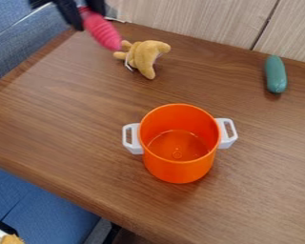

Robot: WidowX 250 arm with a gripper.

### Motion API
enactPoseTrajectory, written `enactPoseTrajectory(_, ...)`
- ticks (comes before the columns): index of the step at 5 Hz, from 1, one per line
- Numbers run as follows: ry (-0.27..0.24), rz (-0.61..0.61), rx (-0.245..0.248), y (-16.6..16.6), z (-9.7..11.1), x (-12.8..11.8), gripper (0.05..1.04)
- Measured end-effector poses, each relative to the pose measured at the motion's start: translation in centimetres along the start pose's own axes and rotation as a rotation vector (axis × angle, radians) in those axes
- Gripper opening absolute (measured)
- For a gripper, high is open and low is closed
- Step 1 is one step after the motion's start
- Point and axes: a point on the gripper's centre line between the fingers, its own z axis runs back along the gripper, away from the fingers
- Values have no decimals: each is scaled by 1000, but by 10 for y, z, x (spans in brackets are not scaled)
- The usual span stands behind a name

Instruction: Move the red fork to the left bottom side of the table

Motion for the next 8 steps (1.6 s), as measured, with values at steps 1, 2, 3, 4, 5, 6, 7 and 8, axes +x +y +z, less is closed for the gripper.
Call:
enactPoseTrajectory(1, 35, -3, 46, 20, -20, -3, 344)
enactPoseTrajectory(2, 54, 10, 82, 48, -41, -11, 344)
enactPoseTrajectory(3, 69, 43, 127, 70, -60, -15, 344)
enactPoseTrajectory(4, 87, 69, 168, 80, -77, -16, 344)
enactPoseTrajectory(5, 94, 88, 194, 83, -94, -12, 344)
enactPoseTrajectory(6, 81, 92, 252, 82, -105, -14, 344)
enactPoseTrajectory(7, 57, 87, 289, 80, -106, -15, 394)
enactPoseTrajectory(8, 3, 64, 357, 74, -100, -16, 694)
